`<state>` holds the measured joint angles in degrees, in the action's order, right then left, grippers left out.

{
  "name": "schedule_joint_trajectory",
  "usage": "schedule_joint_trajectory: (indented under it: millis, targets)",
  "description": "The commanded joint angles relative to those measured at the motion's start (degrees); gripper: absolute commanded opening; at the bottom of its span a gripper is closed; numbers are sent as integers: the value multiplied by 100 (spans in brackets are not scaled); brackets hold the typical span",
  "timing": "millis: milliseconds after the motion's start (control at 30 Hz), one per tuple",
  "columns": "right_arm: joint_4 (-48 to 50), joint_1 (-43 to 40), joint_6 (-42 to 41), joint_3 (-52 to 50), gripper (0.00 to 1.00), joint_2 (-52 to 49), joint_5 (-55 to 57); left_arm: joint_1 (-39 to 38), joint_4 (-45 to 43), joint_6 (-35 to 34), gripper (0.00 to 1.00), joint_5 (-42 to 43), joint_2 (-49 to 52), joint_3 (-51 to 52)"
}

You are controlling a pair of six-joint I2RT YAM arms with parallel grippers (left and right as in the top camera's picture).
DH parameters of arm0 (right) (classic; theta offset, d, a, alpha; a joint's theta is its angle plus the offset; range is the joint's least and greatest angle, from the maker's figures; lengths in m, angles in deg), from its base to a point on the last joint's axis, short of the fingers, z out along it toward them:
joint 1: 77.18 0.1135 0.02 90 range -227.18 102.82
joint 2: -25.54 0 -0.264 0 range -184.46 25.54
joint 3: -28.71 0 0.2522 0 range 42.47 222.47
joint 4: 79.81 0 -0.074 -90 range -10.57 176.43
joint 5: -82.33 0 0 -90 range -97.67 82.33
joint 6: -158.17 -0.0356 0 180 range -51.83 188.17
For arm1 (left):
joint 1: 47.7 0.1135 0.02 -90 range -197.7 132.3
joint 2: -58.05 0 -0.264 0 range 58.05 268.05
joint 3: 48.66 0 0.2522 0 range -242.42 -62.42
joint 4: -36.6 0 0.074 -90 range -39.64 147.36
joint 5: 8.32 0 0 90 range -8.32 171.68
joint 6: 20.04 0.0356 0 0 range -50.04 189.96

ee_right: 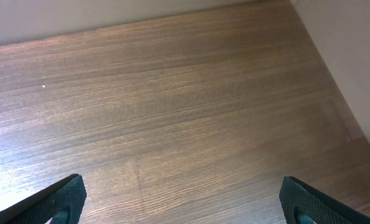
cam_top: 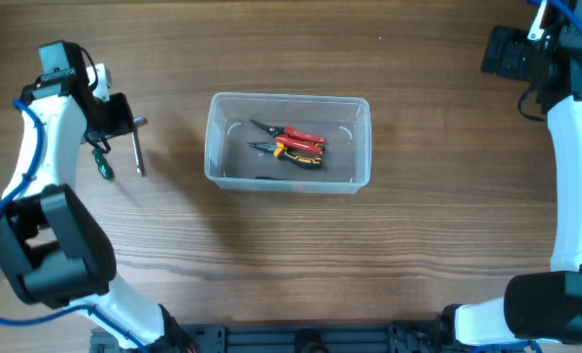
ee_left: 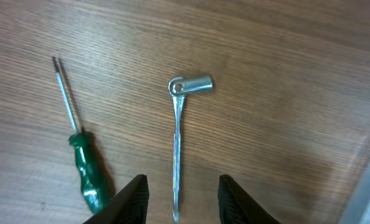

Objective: Pack container
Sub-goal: 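Lower the left gripper over the silver L-shaped socket wrench, then close the left gripper on the socket wrench shaft and lift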

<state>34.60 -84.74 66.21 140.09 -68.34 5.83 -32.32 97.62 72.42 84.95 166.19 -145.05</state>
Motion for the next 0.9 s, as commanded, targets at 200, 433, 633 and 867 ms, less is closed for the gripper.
schedule_joint_trajectory:
  millis: [200, 433, 633, 867]
  targets:
    - [17, 7, -114, -13, 100, -39, -24, -13, -297, -186, 37, -42, 605, 70]
    - [17, 7, -116, -13, 100, -39, -24, -15, -264, -470, 34, -136, 903, 70]
    - [17, 7, -111, -13, 100, -39, -24, -20, -289, -492, 35, -96, 1115, 70]
    - [17, 7, -116, -13, 100, -39, -24, -76, -208, -514, 34, -76, 1410, 72]
